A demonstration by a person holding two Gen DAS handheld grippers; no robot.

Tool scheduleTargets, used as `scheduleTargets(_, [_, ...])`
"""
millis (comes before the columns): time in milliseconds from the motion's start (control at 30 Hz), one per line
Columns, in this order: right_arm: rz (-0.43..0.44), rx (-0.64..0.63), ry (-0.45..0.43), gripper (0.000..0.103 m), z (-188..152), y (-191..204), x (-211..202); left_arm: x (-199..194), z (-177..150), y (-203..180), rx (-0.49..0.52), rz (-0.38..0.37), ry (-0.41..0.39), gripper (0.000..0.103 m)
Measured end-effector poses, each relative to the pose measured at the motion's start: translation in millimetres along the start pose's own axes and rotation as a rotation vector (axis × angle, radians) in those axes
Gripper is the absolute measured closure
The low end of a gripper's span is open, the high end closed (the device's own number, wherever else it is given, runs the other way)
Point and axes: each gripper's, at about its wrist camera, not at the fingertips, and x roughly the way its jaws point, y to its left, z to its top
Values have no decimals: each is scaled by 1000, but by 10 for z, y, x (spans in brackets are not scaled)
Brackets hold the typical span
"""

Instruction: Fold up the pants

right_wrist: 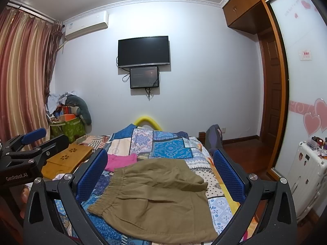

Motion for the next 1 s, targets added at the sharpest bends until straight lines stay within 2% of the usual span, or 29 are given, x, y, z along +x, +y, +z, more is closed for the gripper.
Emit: scheduleTargets(1000, [11, 5, -2, 0, 25, 19, -19, -10, -22, -45, 10, 8, -4, 0])
